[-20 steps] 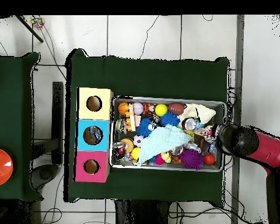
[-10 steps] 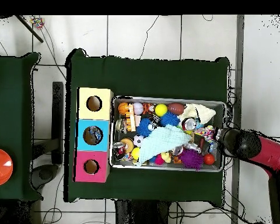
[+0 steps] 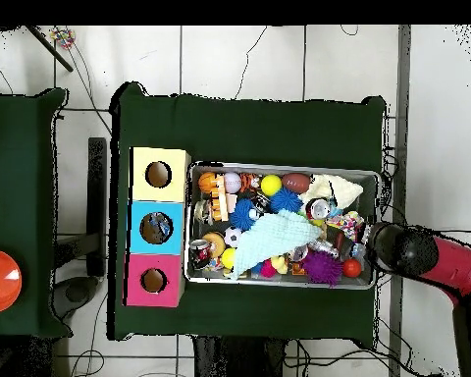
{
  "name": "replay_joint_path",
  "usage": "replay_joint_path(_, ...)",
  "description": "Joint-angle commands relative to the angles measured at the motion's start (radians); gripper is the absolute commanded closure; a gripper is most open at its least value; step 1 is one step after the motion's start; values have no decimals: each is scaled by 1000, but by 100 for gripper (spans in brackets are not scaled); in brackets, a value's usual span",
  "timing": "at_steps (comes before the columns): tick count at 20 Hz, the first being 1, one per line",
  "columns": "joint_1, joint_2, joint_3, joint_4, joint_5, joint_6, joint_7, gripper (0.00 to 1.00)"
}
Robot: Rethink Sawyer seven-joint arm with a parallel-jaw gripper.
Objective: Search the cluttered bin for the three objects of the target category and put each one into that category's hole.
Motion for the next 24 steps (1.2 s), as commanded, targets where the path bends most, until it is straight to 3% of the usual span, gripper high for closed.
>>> replay_joint_path(1, -17, -31, 81, 173, -87, 7, -214, 0)
replay_joint_path(5, -18, -85, 86, 227, -87, 12, -201, 0)
replay_joint_path(9, -20, -85, 91, 248, -109, -23, -174, 0)
replay_joint_path(24, -48, 182, 73, 85, -255, -146, -143, 0)
